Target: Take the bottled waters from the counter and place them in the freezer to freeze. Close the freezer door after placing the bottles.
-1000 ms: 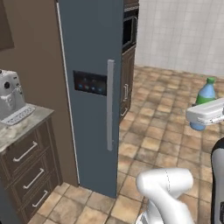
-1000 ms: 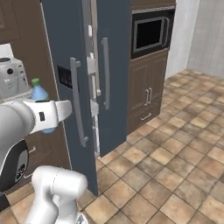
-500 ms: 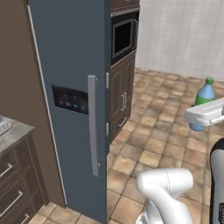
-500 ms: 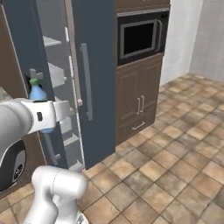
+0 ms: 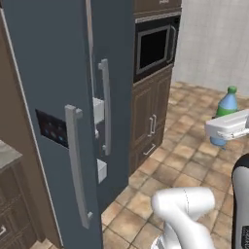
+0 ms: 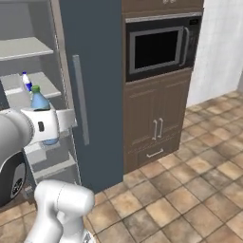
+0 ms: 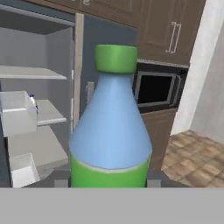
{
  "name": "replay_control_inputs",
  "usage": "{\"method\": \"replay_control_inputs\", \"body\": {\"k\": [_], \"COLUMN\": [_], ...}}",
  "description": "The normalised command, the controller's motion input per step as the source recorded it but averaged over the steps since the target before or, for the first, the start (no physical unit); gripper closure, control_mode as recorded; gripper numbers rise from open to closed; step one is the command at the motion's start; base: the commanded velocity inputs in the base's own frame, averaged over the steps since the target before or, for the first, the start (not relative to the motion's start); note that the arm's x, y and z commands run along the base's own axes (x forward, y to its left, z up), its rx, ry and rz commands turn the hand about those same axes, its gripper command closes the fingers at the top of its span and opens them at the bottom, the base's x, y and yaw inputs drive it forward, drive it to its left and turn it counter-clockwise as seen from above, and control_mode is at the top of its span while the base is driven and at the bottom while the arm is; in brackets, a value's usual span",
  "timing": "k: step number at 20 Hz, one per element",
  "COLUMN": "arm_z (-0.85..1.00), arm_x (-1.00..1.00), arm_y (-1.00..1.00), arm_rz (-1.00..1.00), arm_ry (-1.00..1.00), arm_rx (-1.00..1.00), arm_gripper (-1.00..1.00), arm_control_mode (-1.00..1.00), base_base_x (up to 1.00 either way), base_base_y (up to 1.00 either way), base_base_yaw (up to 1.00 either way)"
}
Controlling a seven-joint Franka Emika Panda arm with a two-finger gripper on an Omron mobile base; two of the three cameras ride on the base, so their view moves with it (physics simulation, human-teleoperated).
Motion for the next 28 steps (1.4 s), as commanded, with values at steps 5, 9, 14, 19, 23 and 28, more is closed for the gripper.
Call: {"method": "replay_control_inputs", "body": {"k": [5, 9, 14, 19, 23, 28], "arm_z": [0.0, 0.0, 0.0, 0.0, 0.0, 0.0], "arm_x": [0.0, 0.0, 0.0, 0.0, 0.0, 0.0], "arm_y": [0.0, 0.0, 0.0, 0.0, 0.0, 0.0], "arm_rz": [0.0, 0.0, 0.0, 0.0, 0.0, 0.0], "arm_ry": [0.0, 0.0, 0.0, 0.0, 0.0, 0.0], "arm_rx": [0.0, 0.0, 0.0, 0.0, 0.0, 0.0], "arm_gripper": [1.0, 1.0, 1.0, 1.0, 1.0, 1.0], "arm_control_mode": [1.0, 1.0, 1.0, 1.0, 1.0, 1.0], "base_base_x": [0.39, 0.41, 0.31, 0.2, 0.06, 0.03], "base_base_y": [-0.54, -0.45, -0.54, -0.63, -0.77, -0.35], "base_base_yaw": [0.66, 0.74, 0.76, 0.74, 0.62, 0.3]}}
